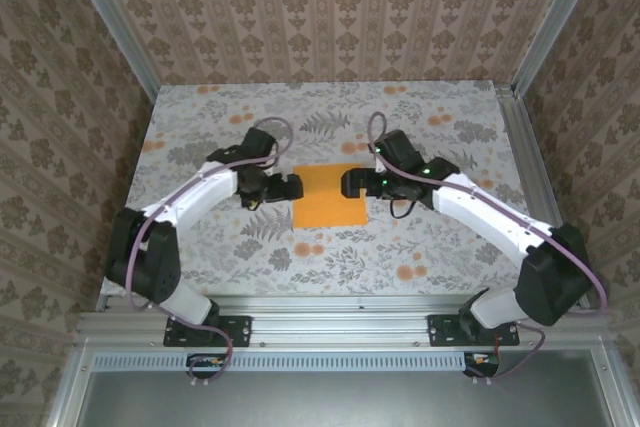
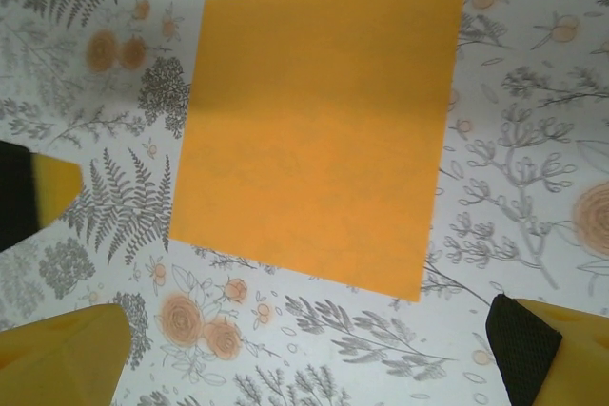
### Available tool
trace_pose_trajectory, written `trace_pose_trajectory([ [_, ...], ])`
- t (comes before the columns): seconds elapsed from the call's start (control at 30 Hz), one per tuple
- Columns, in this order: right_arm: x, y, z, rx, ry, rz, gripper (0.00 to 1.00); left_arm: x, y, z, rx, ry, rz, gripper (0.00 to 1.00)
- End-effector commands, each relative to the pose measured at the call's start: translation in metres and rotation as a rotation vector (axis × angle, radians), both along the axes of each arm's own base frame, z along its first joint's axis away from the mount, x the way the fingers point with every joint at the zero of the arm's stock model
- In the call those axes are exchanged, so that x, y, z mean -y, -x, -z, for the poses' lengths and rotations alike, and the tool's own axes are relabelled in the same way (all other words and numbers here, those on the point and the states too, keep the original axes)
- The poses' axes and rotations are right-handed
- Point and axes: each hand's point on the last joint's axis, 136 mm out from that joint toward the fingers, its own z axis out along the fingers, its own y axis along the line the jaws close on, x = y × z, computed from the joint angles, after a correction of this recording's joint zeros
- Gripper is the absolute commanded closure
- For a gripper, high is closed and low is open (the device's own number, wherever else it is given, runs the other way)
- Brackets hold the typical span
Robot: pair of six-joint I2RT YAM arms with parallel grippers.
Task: Fold a paper plane with a square sheet of paper (pick it up from the middle)
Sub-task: Move the square sheet of paper to the center of the table, then fold the square sheet of paper in half at the center of the table.
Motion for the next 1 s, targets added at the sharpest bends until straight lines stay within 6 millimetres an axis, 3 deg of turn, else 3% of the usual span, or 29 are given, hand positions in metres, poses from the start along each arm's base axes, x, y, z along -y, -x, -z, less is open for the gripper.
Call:
trace_pose_trajectory([
  [0.0,-0.002,-0.008,0.01,-0.031,0.067,0.109,0.0,0.009,-0.005,-0.012,0.066,0.166,0.078,0.0],
  [0.23,-0.034,-0.024,0.032,-0.055,0.138,0.121,0.0,-0.001,-0.005,-0.009,0.091,0.201,0.073,0.0],
  [0.6,-0.061,-0.043,0.081,-0.125,0.267,0.135,0.0,-0.023,0.008,-0.006,0.086,0.225,0.01,0.0],
  [0.97,-0.065,-0.055,0.117,-0.161,0.362,0.173,0.0,-0.022,0.011,0.004,0.06,0.249,0.004,0.0],
])
